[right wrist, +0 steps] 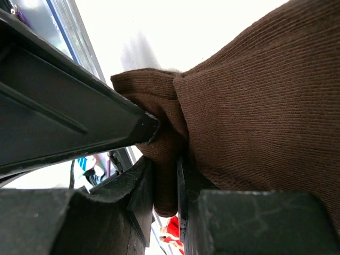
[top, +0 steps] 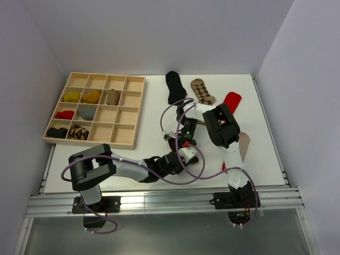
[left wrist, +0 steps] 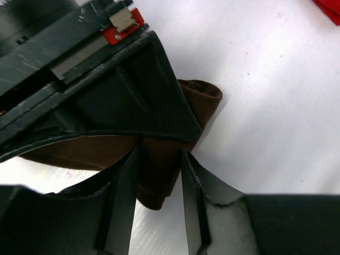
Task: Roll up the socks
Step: Roll the sock at the center of the board.
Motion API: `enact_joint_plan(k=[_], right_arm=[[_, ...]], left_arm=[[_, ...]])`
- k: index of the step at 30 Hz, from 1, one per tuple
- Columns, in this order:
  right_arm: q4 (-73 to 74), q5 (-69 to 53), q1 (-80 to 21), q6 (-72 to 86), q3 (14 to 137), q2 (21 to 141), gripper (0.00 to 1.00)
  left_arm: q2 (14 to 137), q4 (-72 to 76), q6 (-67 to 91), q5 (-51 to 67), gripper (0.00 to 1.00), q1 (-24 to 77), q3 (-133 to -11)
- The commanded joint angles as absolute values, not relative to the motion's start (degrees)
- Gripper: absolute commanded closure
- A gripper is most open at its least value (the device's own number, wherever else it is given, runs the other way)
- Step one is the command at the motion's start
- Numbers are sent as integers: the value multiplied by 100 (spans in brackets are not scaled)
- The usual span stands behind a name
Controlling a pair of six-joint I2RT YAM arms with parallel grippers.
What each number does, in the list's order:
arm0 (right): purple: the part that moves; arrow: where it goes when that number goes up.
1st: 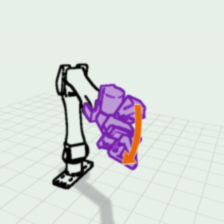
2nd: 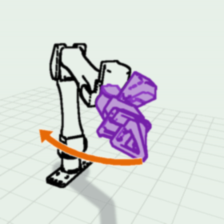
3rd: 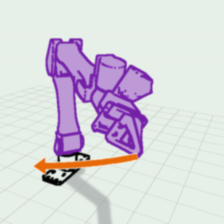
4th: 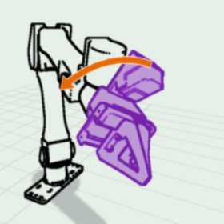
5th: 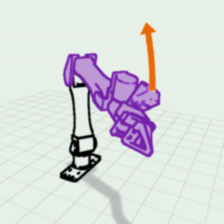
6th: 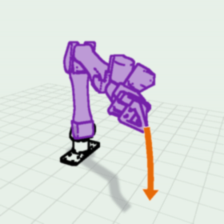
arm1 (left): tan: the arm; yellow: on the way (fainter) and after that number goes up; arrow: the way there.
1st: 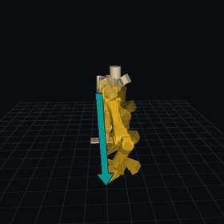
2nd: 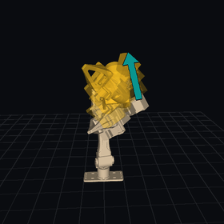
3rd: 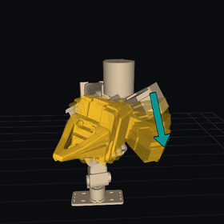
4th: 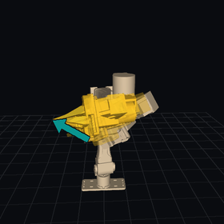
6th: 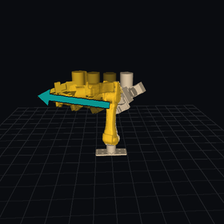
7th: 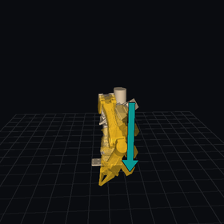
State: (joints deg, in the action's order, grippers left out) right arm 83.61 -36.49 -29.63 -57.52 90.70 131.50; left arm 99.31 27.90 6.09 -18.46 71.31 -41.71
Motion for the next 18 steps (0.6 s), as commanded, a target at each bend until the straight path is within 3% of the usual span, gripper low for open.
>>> enact_joint_plan(k=[1, 3, 6, 9, 13, 18], right_arm=[[8007, -3243, -2944, -5801, 9114, 13263, 82], [7928, -3261, -2927, -5739, 9079, 13219, 82], [7787, -3296, -2874, -5634, 9062, 13140, 78], [7463, -3366, -2795, -5406, 8957, 12938, 66], [6928, -3717, -2559, -5230, 8728, 12290, 56], [6303, -4236, -1961, -4791, 8316, 11244, 51]], left_arm=[[10072, 2883, 728, -1504, 61, 7041, -4307], [10081, 2892, 843, -1284, 75, 6961, -4272], [10046, 3014, 1107, -880, 86, 6742, -4088], [10002, 3093, 1432, -309, 94, 6452, -3920], [10019, 3182, 1827, 473, 98, 5996, -3744], [10072, 3199, 2232, 1352, 100, 5503, -3700]])
